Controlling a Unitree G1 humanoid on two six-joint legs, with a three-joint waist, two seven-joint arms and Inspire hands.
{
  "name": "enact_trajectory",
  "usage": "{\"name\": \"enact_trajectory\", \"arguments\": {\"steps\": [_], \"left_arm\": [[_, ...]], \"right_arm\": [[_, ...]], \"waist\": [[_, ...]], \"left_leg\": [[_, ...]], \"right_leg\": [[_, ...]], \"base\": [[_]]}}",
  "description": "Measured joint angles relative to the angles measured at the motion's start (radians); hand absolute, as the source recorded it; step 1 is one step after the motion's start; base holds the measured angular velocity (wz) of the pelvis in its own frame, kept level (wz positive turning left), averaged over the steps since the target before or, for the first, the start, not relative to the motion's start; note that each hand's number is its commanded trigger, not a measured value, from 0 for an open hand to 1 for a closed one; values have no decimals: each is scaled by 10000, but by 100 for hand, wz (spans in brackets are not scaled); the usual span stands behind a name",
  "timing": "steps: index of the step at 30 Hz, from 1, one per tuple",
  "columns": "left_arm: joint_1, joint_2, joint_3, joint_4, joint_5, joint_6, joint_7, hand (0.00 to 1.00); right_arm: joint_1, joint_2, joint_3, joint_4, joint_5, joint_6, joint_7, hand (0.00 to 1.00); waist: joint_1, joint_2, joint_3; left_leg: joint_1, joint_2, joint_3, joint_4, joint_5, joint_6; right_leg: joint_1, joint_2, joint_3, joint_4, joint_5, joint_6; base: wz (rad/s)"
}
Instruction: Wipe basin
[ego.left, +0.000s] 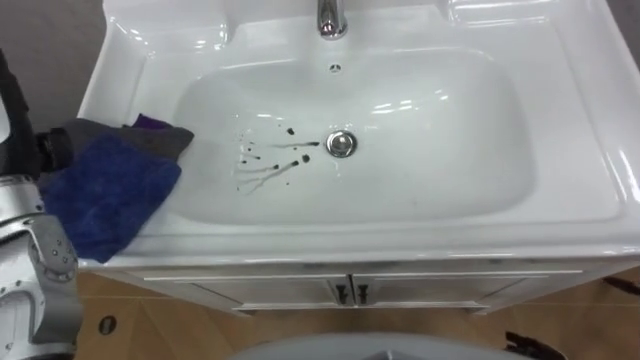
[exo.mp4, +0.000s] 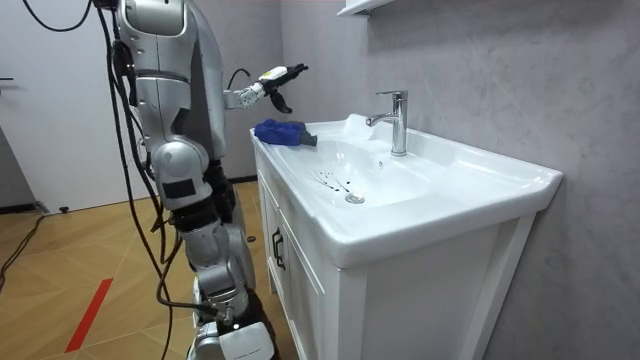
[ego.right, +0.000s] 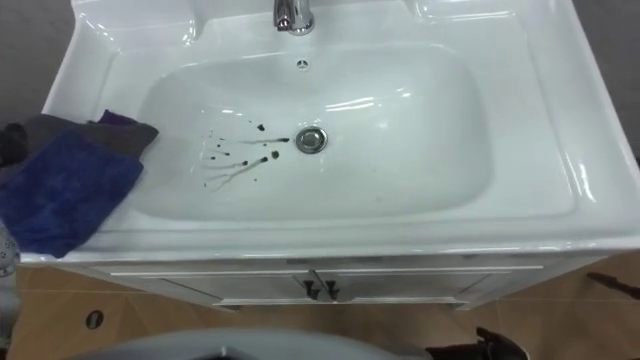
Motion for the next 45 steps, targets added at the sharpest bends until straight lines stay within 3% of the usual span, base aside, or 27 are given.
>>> {"name": "enact_trajectory", "arguments": {"steps": [12,21,31,41,45], "left_arm": [[274,-44,-791,714,92,456,-1013,0],[321,-56,-1169,1774,150,483,-952,0],[534,-226,-1279,1778,184,470,-936,0],[532,-238,-1733,2371,223,830,-1046,0],[555,-238,-1737,2486,136,941,-1622,0]], "right_arm": [[-19,-1,74,15,-201,309,62,0],[-10,2,334,9,-70,419,-298,0],[-2,2,506,-10,126,414,-379,0],[-8,-15,693,-75,32,440,-490,0],[6,-19,688,-122,-301,714,-492,0]], "waist": [[-93,-181,-39],[-159,-103,-61],[-220,-123,-63],[-246,-127,-64],[-243,-127,-63]], "left_leg": [[92,6,82,0,0,0],[91,8,103,-1,1,1],[87,12,131,-24,2,2],[253,30,691,-128,73,109],[344,34,767,-118,79,117]], "right_leg": [[23,4,106,51,0,0],[14,14,132,21,1,-1],[-11,17,157,7,2,-2],[73,-1,212,82,1,-2],[75,-6,270,137,-9,4]], "base": [[-1],[0],[0],[0],[-2]]}}
